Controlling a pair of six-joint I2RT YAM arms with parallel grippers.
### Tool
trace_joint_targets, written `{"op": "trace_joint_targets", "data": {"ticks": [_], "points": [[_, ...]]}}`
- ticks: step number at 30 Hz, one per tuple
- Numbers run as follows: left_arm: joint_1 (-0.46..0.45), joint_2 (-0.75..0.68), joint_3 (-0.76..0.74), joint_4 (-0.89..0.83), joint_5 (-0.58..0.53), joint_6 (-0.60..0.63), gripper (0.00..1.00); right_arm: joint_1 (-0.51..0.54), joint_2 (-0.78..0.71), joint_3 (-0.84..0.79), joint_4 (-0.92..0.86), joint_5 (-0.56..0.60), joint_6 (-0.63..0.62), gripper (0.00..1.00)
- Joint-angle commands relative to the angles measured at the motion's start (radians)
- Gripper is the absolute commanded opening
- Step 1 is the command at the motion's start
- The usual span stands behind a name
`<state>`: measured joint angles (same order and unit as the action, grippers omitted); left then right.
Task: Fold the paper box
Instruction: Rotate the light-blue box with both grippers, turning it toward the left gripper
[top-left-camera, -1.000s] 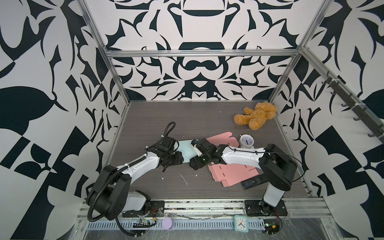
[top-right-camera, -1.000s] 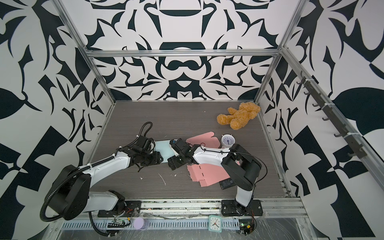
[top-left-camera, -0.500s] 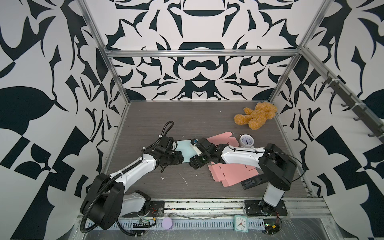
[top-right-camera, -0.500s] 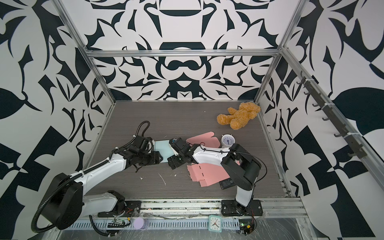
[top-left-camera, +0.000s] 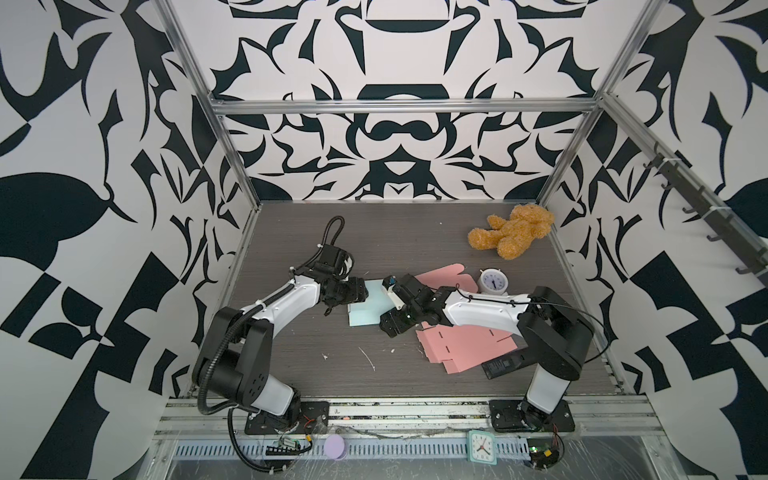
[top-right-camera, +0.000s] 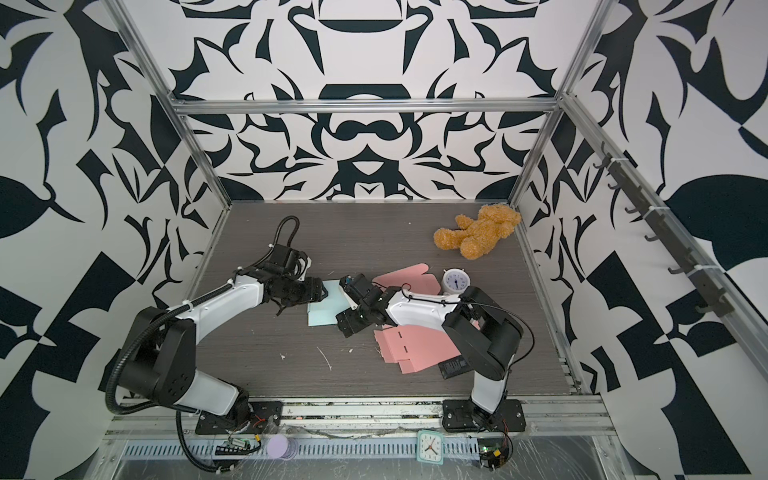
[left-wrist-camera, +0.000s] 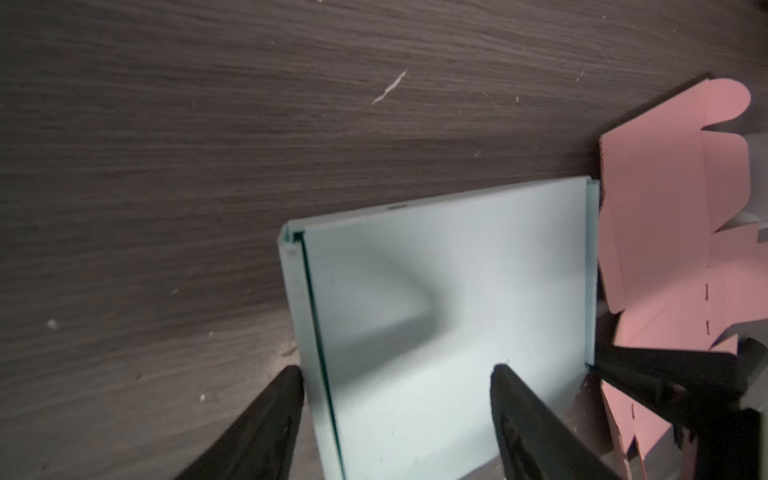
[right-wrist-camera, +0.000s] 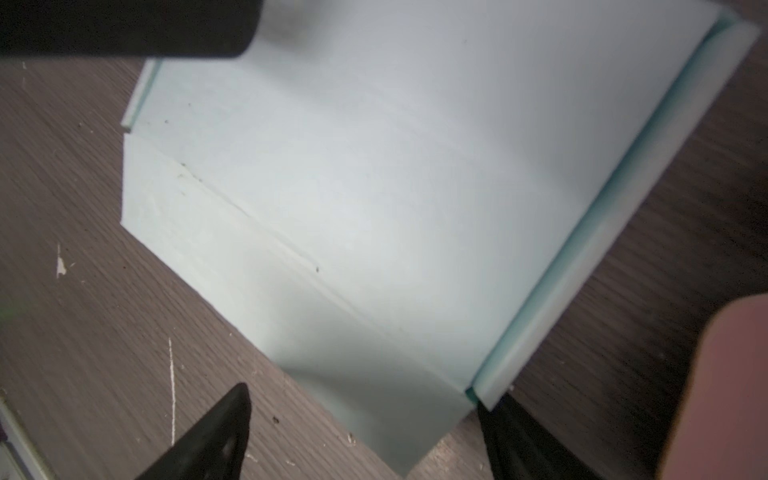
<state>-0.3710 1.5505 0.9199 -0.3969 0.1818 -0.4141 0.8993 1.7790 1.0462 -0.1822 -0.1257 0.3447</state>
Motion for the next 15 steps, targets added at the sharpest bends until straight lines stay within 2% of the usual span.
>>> {"op": "trace_joint_targets", "data": {"ticks": [1, 15], "points": [[0.014, 0.047, 0.026, -0.004, 0.004, 0.021, 0.73, -0.009, -0.020, 0.026, 0.016, 0.015, -0.007, 0.88], [0.015, 0.105, 0.020, 0.029, 0.027, 0.021, 0.71, -0.040, 0.040, 0.057, 0.029, 0.047, -0.047, 0.85]]}}
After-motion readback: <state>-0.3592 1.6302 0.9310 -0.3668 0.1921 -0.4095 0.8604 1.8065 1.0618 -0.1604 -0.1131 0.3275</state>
